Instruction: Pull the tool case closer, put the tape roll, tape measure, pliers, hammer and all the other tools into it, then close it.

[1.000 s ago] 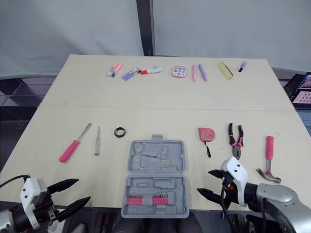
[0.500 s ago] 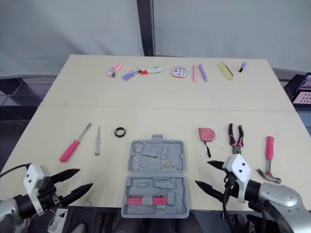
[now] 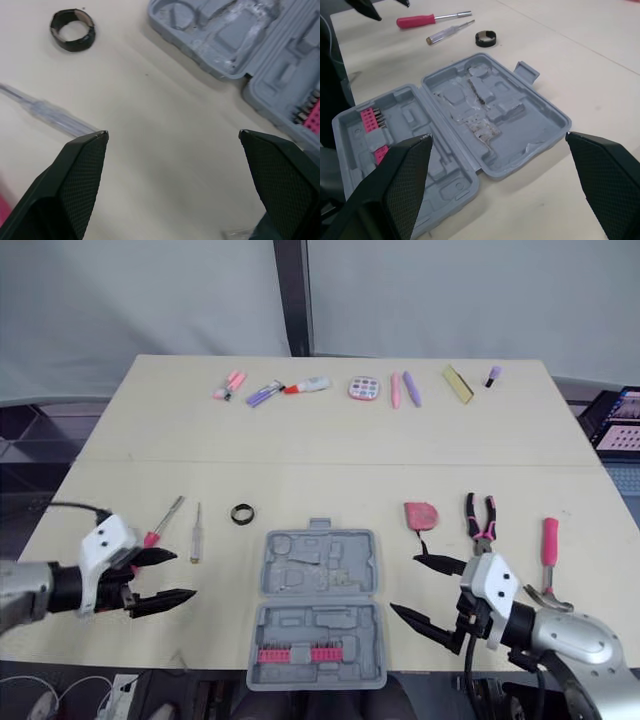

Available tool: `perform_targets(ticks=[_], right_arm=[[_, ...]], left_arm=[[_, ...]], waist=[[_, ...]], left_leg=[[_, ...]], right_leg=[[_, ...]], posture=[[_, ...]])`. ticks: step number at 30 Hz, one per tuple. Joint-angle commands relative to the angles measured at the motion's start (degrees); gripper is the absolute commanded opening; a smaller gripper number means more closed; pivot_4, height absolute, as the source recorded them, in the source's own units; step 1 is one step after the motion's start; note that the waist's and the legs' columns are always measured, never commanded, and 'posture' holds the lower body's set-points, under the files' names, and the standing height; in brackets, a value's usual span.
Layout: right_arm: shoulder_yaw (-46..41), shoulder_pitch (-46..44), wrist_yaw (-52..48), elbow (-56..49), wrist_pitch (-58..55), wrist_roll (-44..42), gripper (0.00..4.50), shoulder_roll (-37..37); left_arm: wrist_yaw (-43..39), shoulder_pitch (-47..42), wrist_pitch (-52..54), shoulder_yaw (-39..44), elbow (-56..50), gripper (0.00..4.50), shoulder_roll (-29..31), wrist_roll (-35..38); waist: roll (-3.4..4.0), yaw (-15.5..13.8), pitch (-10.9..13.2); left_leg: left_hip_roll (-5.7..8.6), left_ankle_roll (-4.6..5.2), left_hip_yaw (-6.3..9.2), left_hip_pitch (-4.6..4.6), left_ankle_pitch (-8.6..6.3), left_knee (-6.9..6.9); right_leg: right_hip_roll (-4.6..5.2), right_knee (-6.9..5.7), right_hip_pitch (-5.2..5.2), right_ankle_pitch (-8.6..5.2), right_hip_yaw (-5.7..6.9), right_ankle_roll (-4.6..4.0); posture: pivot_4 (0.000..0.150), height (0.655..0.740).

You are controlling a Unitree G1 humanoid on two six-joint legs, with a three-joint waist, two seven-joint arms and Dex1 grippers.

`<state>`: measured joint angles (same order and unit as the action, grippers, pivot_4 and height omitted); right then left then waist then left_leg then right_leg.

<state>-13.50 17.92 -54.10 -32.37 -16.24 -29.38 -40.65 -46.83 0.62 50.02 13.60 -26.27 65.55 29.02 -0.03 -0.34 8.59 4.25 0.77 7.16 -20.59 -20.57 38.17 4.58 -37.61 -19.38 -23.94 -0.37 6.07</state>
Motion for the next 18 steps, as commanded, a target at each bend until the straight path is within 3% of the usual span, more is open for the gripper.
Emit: perform_targets(ticks=[1,5,7,14,18], right_arm=[[0.24,-0.43,0.30,-0.04,0.50,0.21,4.49,-0.11],[1.14,-1.62,0.67,0.57,0.31,0.92,4.49,-0.07],[1.39,-1.99,0.84,0.70,0.23,1.08,4.49,-0.03],[1.62,-2.67,1.62,0.55,-0.61,1.59,4.49,-0.33],[1.60,-2.58,2.10,0.14,-1.13,1.79,4.49,-0.50]], left_arm=[[-1.81,-8.92,3.24,-7.57,0.50,4.48,3.95,-2.10],[-8.28,-27.56,7.72,-25.10,4.45,4.48,5.84,-8.60],[-10.80,-32.76,8.52,-31.16,6.26,4.48,6.15,-11.74],[-15.16,-45.72,-0.22,-43.38,20.81,4.48,-2.73,-23.19],[-15.07,-48.59,-4.69,-43.86,29.23,4.48,-8.43,-26.48]], waist=[[-0.01,0.19,0.01],[0.02,0.31,0.03],[0.05,0.47,0.05],[0.06,0.38,0.08],[0.03,0.36,0.09]], left_leg=[[0.00,0.00,0.01,0.00,0.00,-0.01],[0.04,0.00,0.01,-0.03,0.00,0.01],[0.05,0.00,-0.04,-0.02,0.00,0.02],[0.03,0.01,-0.11,-0.03,0.00,0.13],[0.12,0.03,0.00,-0.04,0.00,0.13]], right_leg=[[0.00,-0.06,-0.01,0.00,0.00,0.00],[-0.03,-0.16,-0.06,0.00,0.00,0.00],[-0.07,-0.22,-0.06,0.00,0.00,0.00],[-0.13,-0.33,-0.13,0.00,0.06,0.00],[-0.11,-0.43,-0.17,0.00,0.06,0.00]], posture=[[0.150,0.7400],[0.150,0.7400],[0.150,0.7400],[0.150,0.7400],[0.150,0.7400]])
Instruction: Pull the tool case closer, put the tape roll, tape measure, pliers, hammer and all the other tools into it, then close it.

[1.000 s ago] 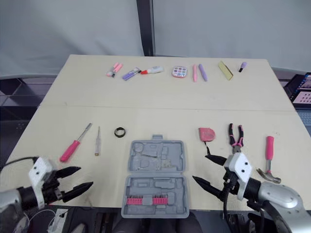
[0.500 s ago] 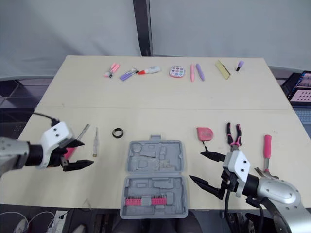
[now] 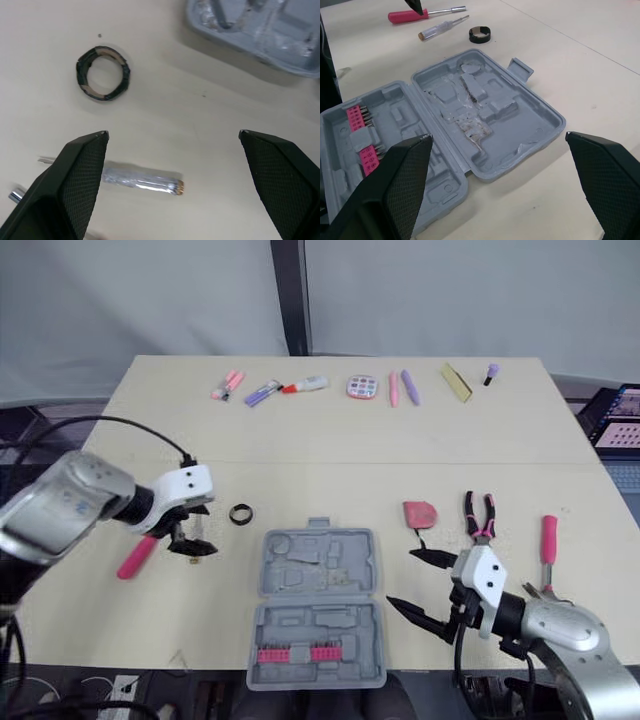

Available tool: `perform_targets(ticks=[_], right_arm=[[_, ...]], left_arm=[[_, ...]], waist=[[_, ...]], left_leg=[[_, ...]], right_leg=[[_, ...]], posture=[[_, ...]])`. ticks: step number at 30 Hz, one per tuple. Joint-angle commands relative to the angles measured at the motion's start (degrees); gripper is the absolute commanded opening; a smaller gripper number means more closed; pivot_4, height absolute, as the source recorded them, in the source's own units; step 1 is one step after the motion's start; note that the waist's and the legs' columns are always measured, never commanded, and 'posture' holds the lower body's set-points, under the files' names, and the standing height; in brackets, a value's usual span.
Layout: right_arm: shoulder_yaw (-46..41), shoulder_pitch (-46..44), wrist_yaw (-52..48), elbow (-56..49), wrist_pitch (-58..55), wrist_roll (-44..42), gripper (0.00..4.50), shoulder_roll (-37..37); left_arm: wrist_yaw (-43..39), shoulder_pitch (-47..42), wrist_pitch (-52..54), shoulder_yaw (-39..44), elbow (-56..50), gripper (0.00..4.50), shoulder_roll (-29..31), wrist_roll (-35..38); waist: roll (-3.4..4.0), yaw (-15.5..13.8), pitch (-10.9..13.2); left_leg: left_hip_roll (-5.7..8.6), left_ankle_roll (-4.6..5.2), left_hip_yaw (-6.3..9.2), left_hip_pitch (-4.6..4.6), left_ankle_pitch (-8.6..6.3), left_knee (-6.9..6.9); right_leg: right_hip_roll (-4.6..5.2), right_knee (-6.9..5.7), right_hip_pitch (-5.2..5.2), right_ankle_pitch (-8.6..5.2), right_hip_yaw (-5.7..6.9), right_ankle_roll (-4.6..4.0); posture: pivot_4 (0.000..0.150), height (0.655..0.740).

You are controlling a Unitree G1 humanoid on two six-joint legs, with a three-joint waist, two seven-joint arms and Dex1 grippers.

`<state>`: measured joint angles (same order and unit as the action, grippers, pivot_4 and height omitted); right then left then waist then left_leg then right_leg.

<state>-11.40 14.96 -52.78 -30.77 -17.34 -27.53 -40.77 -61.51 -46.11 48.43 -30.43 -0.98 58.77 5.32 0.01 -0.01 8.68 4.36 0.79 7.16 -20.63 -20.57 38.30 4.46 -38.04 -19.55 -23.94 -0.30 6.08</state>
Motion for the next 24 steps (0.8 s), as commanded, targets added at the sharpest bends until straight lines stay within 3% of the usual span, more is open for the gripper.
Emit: perform_targets(ticks=[1,24], right_arm=[[-0.47,0.41,0.81,-1.60,-0.07,0.00,4.49,-0.37],[-1.18,0.12,2.02,-2.92,-2.15,-0.34,4.49,-1.18]], left_arm=[[-0.50,-2.08,-4.39,0.17,5.09,4.48,-2.15,-3.86],[-1.58,-1.97,-17.89,4.16,22.94,4.48,-13.56,-9.69]], waist=[[-0.04,0.06,0.02],[-0.04,0.10,0.02]], left_leg=[[0.00,0.00,0.01,-0.01,0.00,-0.01],[0.03,0.13,0.11,-0.05,-0.08,0.54]], right_leg=[[0.01,0.00,-0.01,0.00,0.00,0.00],[0.08,-0.67,-0.16,0.00,0.01,0.00]], posture=[[0.150,0.7400],[0.150,0.7400]])
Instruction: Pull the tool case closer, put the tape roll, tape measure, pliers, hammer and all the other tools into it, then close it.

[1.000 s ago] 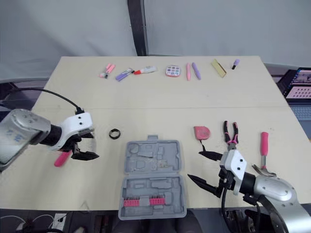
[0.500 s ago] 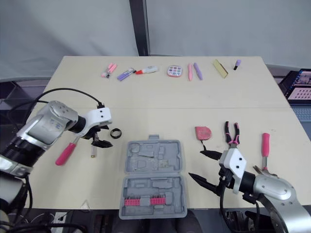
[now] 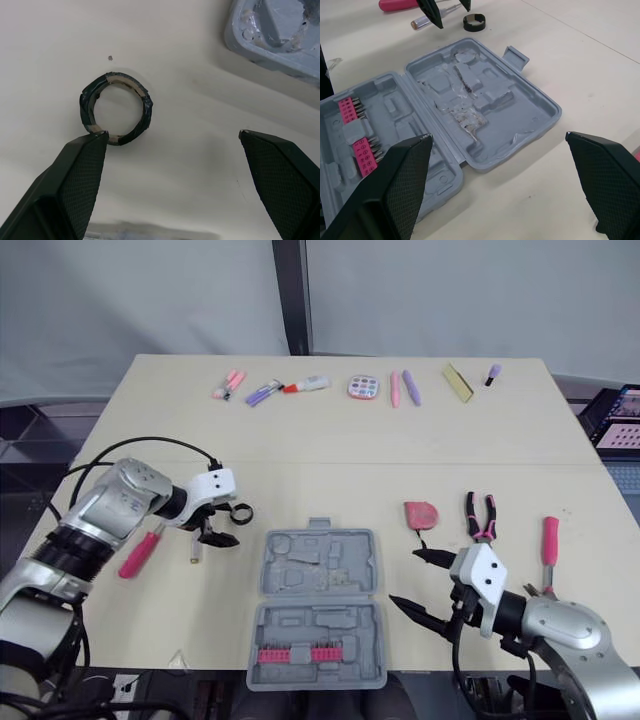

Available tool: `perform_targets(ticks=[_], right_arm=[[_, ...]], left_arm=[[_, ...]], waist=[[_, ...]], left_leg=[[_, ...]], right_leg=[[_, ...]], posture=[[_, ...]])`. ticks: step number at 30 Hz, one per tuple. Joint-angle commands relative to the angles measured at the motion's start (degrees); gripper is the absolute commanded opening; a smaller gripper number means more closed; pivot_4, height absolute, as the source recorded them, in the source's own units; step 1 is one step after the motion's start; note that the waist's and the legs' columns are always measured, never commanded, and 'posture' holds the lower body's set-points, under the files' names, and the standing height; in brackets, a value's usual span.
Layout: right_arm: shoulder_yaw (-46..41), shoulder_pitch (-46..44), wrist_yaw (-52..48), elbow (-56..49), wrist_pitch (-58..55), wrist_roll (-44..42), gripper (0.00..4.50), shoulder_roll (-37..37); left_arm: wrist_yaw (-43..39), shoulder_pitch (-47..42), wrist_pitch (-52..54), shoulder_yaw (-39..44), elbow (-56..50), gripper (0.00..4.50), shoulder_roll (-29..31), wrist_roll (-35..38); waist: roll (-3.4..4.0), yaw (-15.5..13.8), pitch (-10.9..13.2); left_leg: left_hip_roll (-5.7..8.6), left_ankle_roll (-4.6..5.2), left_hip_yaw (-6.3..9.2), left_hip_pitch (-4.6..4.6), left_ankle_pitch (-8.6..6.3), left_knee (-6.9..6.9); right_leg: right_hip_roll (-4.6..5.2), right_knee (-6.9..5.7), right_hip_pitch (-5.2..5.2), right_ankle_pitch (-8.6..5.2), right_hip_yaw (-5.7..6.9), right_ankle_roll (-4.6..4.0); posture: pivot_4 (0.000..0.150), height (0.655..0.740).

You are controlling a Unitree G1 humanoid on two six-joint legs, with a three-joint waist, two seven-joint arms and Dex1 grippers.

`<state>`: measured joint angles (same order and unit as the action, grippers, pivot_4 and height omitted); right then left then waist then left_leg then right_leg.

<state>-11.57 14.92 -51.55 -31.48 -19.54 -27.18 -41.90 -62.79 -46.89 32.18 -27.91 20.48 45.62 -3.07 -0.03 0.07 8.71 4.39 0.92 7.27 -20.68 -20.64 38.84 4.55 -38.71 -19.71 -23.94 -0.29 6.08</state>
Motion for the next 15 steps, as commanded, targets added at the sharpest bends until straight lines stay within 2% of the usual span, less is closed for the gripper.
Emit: perform_targets(ticks=[1,15], right_arm=[[-1.06,0.22,0.88,-2.29,0.01,-0.66,4.49,-0.01],[-1.31,1.08,1.71,-2.98,-0.31,-0.67,4.49,0.06]], left_arm=[[-0.27,-1.36,-2.16,1.70,2.33,4.48,-0.80,-1.60],[-0.40,-3.21,-6.28,2.56,9.42,4.48,-5.66,-4.48]], waist=[[0.00,0.02,0.00],[0.00,0.03,0.00]], left_leg=[[0.00,0.00,0.00,0.00,0.00,0.00],[0.00,0.03,0.01,-0.03,-0.02,0.07]], right_leg=[[0.00,0.01,0.00,0.00,0.00,0.00],[-0.01,-0.08,-0.02,0.00,0.02,0.00]], posture=[[0.150,0.7400],[0.150,0.7400]])
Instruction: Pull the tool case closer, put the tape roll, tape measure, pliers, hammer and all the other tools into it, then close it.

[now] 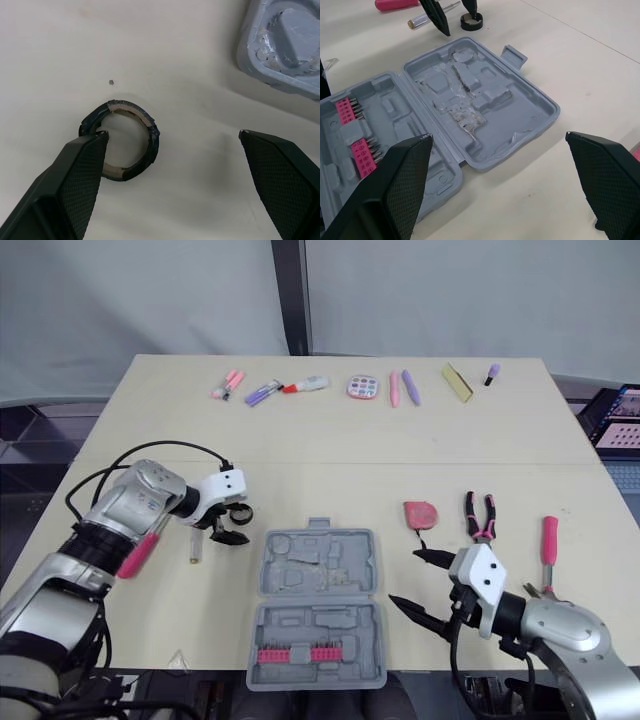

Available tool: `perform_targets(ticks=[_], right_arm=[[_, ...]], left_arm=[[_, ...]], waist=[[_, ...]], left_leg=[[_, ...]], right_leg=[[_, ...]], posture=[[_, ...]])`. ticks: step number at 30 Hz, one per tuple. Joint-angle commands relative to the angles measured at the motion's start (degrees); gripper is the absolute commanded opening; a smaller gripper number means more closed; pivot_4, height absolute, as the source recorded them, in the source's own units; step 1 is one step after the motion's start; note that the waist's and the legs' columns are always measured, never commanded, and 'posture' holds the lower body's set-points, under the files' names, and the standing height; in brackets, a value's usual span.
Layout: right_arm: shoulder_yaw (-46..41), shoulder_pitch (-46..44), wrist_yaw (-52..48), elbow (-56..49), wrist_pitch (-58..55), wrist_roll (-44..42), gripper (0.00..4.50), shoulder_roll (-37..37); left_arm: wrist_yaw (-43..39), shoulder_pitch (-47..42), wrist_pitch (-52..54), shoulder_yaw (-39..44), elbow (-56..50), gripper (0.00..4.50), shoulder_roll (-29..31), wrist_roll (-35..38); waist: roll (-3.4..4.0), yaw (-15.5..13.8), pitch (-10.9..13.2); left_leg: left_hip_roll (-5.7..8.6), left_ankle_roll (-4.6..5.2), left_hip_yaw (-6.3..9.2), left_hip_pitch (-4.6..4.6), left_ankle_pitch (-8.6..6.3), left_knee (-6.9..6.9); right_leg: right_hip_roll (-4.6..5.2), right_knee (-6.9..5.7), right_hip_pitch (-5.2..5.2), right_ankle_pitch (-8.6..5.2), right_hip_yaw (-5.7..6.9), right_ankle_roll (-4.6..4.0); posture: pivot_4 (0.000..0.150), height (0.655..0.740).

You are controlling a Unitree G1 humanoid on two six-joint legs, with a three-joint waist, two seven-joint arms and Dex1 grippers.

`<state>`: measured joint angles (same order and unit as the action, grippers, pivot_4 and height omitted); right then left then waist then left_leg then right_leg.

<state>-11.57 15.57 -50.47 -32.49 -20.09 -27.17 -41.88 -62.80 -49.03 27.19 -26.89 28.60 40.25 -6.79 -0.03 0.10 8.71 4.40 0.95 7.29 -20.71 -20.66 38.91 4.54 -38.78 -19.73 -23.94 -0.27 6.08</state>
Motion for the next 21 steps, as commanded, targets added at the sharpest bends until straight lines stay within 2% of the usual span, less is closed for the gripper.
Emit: perform_targets(ticks=[1,21], right_arm=[[-1.37,0.52,0.63,-2.00,0.25,-0.67,4.49,0.02],[-2.04,0.51,0.35,-2.61,0.42,-2.87,4.49,0.12]], left_arm=[[-0.52,-1.02,-1.62,1.48,1.68,4.48,-0.46,-0.98],[0.37,1.89,-3.91,4.11,3.99,4.48,-2.21,-1.35]], waist=[[0.00,0.00,0.00],[-0.01,-0.01,0.00]], left_leg=[[0.00,0.00,0.00,0.00,0.00,0.00],[0.02,0.01,0.01,-0.01,-0.01,0.04]], right_leg=[[0.00,0.00,0.00,0.00,0.00,0.00],[0.02,-0.10,-0.05,0.00,-0.01,0.00]], posture=[[0.150,0.7400],[0.150,0.7400]])
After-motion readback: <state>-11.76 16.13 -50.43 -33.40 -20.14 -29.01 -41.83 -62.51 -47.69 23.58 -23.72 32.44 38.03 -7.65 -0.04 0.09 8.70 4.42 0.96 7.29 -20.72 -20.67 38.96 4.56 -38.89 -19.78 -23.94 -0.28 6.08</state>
